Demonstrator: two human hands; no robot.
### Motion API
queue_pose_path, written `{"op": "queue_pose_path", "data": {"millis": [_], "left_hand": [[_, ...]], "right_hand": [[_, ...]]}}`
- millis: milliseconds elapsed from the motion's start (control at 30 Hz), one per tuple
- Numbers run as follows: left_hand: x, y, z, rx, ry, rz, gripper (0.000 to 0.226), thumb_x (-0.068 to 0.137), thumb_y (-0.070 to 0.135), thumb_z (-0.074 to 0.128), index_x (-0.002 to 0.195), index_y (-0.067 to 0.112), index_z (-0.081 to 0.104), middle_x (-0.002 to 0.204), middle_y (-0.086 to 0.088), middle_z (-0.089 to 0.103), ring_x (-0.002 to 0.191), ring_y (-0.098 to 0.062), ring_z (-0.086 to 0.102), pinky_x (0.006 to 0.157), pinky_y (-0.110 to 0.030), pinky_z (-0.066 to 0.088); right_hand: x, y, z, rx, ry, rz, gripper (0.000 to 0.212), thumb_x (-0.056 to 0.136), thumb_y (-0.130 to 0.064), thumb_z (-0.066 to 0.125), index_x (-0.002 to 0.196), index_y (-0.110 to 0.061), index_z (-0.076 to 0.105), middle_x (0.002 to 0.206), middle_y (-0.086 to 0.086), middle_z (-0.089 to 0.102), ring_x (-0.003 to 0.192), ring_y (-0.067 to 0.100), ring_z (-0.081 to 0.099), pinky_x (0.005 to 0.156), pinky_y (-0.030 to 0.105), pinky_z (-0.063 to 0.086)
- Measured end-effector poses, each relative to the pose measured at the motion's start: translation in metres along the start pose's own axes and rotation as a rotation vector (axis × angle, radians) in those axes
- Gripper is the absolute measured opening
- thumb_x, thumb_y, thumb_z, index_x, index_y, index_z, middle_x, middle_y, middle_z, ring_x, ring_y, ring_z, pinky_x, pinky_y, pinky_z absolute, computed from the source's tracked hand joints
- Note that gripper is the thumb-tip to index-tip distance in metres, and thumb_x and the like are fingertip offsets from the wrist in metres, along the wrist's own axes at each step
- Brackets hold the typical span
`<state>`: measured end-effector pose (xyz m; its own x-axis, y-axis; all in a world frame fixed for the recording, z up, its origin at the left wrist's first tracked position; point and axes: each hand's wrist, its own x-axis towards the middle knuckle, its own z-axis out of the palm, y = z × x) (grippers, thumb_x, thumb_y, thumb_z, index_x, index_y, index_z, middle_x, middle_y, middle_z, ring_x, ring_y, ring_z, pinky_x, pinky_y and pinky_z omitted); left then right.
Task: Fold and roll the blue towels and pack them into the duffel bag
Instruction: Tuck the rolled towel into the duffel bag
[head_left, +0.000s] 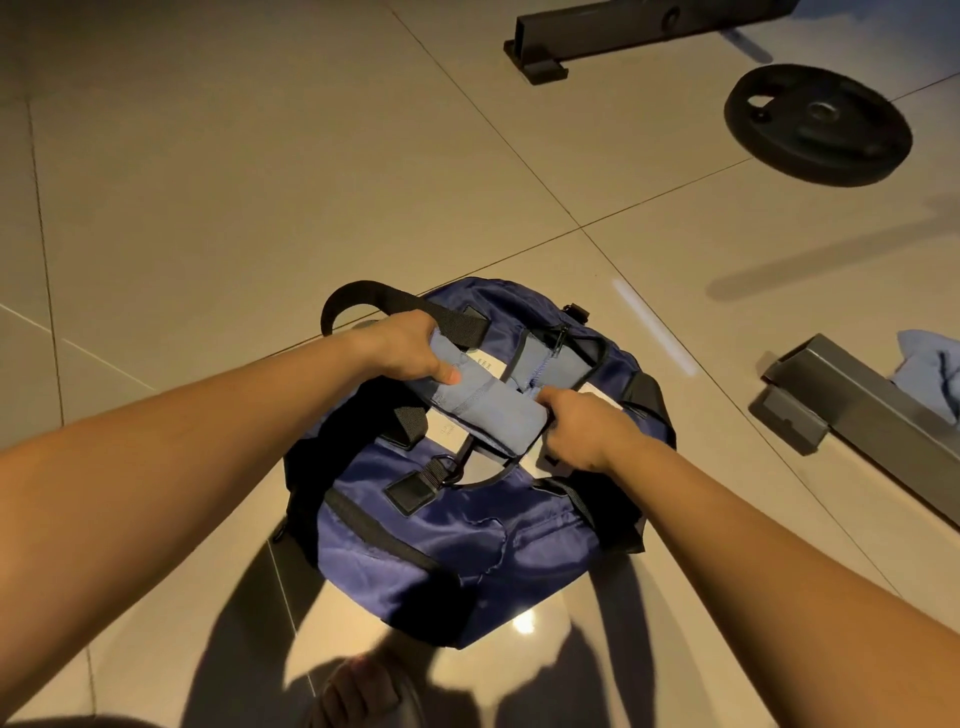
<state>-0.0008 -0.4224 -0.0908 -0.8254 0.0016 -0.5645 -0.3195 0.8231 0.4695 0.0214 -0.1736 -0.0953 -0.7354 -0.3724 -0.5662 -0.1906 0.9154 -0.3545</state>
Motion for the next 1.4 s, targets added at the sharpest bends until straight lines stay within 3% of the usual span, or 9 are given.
{"op": "queue_pose_path", "data": {"millis": [133,333,467,633,933,1100,1233,1333,1400], "left_hand": [[-0.003,-0.003,0.002,0.020,0.017,0.014,0.043,0.082,0.043,0.082,0.101,0.011,0.060,0.100,-0.007,0.064,0.088,-0.023,0.059,0.073,-0.031,0.041],[-0.002,-0.011,0.006,-0.140,0.085,-0.004,0.048,0.072,0.037,0.091,0.105,0.010,0.070,0.101,-0.004,0.072,0.090,-0.019,0.067,0.079,-0.031,0.051],[-0.003,-0.012,0.004,-0.202,0.062,-0.024,0.044,0.070,0.033,0.093,0.102,0.011,0.073,0.099,-0.004,0.075,0.093,-0.021,0.071,0.089,-0.035,0.056],[-0.007,-0.011,-0.001,-0.257,0.010,-0.046,0.024,0.073,0.013,0.091,0.088,0.014,0.072,0.089,-0.002,0.074,0.080,-0.015,0.069,0.067,-0.022,0.052],[-0.007,-0.013,0.001,-0.267,0.041,-0.073,0.025,0.074,0.011,0.088,0.094,0.013,0.072,0.092,-0.003,0.074,0.081,-0.015,0.069,0.069,-0.024,0.053],[-0.006,-0.013,0.001,-0.260,0.036,-0.073,0.024,0.074,0.013,0.089,0.090,0.015,0.071,0.092,-0.003,0.074,0.081,-0.015,0.068,0.069,-0.024,0.052],[-0.008,-0.012,0.000,-0.291,0.030,-0.077,0.025,0.074,0.012,0.089,0.093,0.014,0.073,0.095,-0.004,0.075,0.088,-0.020,0.070,0.082,-0.031,0.056],[-0.011,-0.011,0.000,-0.311,0.022,-0.081,0.025,0.074,0.011,0.089,0.095,0.011,0.075,0.093,-0.006,0.077,0.087,-0.022,0.073,0.077,-0.030,0.057],[-0.013,-0.009,0.000,-0.332,0.015,-0.081,0.025,0.074,0.009,0.088,0.096,0.009,0.076,0.092,-0.006,0.077,0.087,-0.023,0.074,0.075,-0.029,0.057]], "right_hand": [[0.001,0.005,-0.003,-0.160,0.008,-0.011,0.046,0.086,-0.016,0.060,0.132,-0.021,0.052,0.119,0.011,0.063,0.106,0.034,0.060,0.072,0.035,0.043],[-0.002,0.012,0.006,-0.311,0.086,-0.054,0.028,0.087,-0.021,0.064,0.114,-0.015,0.058,0.114,0.010,0.065,0.102,0.033,0.063,0.070,0.036,0.047],[-0.002,0.018,0.011,-0.306,0.151,-0.101,0.035,0.087,-0.018,0.063,0.122,-0.019,0.057,0.110,0.009,0.067,0.099,0.034,0.063,0.065,0.034,0.042],[0.003,0.012,0.009,-0.400,0.136,-0.065,0.044,0.089,-0.018,0.063,0.131,-0.018,0.050,0.115,0.010,0.066,0.103,0.032,0.064,0.065,0.034,0.042],[0.012,0.005,0.003,-0.472,0.057,-0.058,0.050,0.089,-0.004,0.060,0.137,-0.017,0.052,0.123,0.011,0.062,0.109,0.032,0.062,0.067,0.036,0.043],[0.002,0.018,-0.009,-0.349,0.098,-0.184,0.019,0.089,-0.012,0.064,0.107,-0.013,0.061,0.113,0.009,0.048,0.087,0.033,0.059,0.069,0.039,0.049],[-0.012,0.038,-0.018,-0.144,0.196,-0.364,0.012,0.088,-0.009,0.067,0.082,-0.014,0.058,0.103,0.000,0.049,0.077,0.021,0.058,0.071,0.041,0.051],[-0.023,0.048,-0.020,0.002,0.158,-0.351,0.017,0.088,-0.001,0.062,0.077,-0.012,0.057,0.079,-0.007,0.061,0.072,-0.007,0.060,0.067,0.034,0.049],[-0.029,0.055,-0.016,0.061,0.144,-0.317,0.015,0.090,-0.004,0.063,0.079,-0.013,0.058,0.070,-0.009,0.061,0.069,-0.014,0.058,0.061,0.024,0.043]]}}
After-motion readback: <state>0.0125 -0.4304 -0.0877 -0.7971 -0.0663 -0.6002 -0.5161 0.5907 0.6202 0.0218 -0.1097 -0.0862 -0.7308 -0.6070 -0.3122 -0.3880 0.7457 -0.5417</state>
